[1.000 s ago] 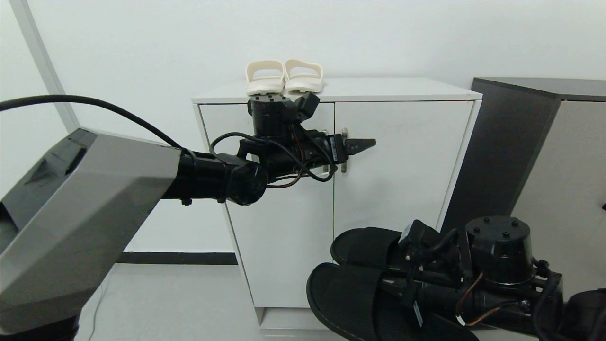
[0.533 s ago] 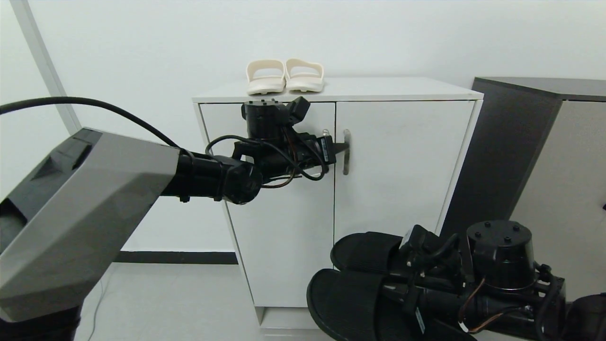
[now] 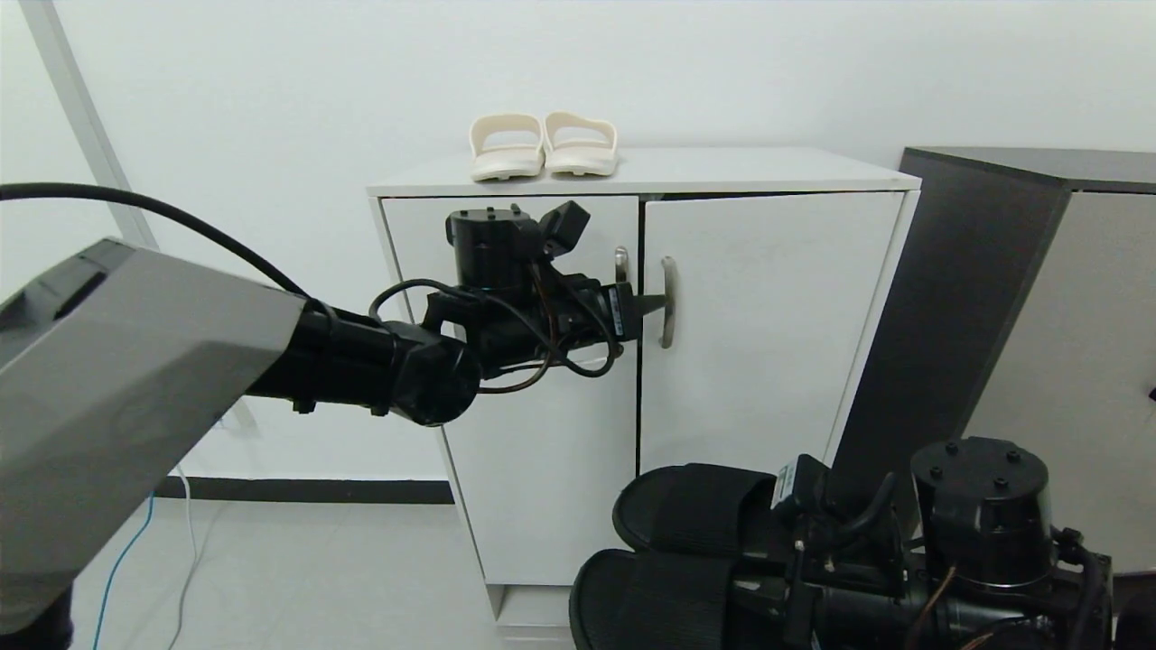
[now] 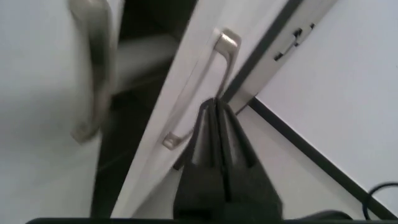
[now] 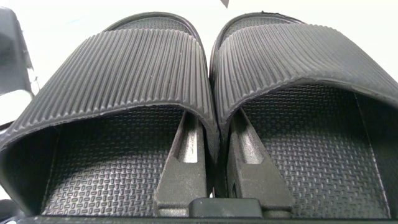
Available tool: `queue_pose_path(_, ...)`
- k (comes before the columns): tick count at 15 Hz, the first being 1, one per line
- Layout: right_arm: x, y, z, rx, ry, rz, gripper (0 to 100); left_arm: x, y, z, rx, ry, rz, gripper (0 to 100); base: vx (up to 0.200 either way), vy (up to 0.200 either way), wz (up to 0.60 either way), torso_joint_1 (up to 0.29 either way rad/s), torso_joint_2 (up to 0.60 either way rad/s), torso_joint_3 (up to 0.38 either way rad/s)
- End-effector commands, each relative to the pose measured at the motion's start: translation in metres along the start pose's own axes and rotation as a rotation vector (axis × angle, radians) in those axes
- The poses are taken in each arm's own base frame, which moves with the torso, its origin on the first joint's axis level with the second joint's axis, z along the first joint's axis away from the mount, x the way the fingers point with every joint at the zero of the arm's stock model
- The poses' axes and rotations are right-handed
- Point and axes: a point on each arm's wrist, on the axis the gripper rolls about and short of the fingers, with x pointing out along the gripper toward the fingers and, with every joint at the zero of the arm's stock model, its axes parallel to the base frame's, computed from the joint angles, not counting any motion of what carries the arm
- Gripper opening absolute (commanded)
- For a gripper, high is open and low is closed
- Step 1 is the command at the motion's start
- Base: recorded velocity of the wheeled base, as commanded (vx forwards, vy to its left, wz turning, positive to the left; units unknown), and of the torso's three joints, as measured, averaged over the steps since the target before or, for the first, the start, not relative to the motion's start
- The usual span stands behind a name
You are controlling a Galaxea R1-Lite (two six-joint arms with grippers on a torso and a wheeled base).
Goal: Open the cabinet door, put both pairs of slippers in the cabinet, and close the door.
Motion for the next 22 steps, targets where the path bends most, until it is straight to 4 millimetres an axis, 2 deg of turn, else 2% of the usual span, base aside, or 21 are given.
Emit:
queue_pose_path(1, -0.002, 0.004, 0.002, -0.007, -0.008, 0.012, 0, -0.019, -0.020, 0.004, 0.012, -0.016, -0.020, 0, 0.000, 0.000, 0.00, 0.000, 0.00, 0.000)
queue_pose_path(4, -0.002, 0.006, 0.000, -0.007, -0.001, 0.019, 0, -0.037, -0.026, 0.005, 0.014, -0.028, -0.020, 0, 0.000, 0.000, 0.00, 0.000, 0.00, 0.000)
queue_pose_path(8, -0.001, 0.010, 0.000, -0.013, 0.003, 0.035, 0, -0.045, -0.009, 0.013, 0.009, -0.049, 0.030, 0, 0.000, 0.000, 0.00, 0.000, 0.00, 0.000)
queue_pose_path(12, -0.001, 0.012, -0.001, -0.014, 0.007, 0.040, 0, -0.024, 0.005, 0.014, -0.021, -0.059, 0.037, 0, 0.000, 0.000, 0.00, 0.000, 0.00, 0.000)
queue_pose_path(13, -0.001, 0.012, -0.001, -0.015, 0.007, 0.042, 0, -0.012, 0.012, 0.015, -0.041, -0.060, 0.061, 0, 0.000, 0.000, 0.00, 0.000, 0.00, 0.000)
queue_pose_path(15, -0.001, 0.012, -0.001, -0.014, 0.008, 0.040, 0, -0.001, 0.017, 0.016, -0.052, -0.044, 0.081, 0, 0.000, 0.000, 0.00, 0.000, 0.00, 0.000)
queue_pose_path(19, -0.001, 0.012, -0.002, -0.013, 0.012, 0.038, 0, 0.010, -0.001, 0.010, -0.047, -0.031, 0.035, 0, -0.050, 0.000, 0.00, 0.001, 0.00, -0.001)
queue_pose_path(22, -0.001, 0.012, -0.002, -0.015, 0.012, 0.040, 0, 0.004, -0.024, 0.007, -0.040, -0.016, -0.001, 0, -0.200, 0.000, 0.00, 0.004, 0.00, 0.001)
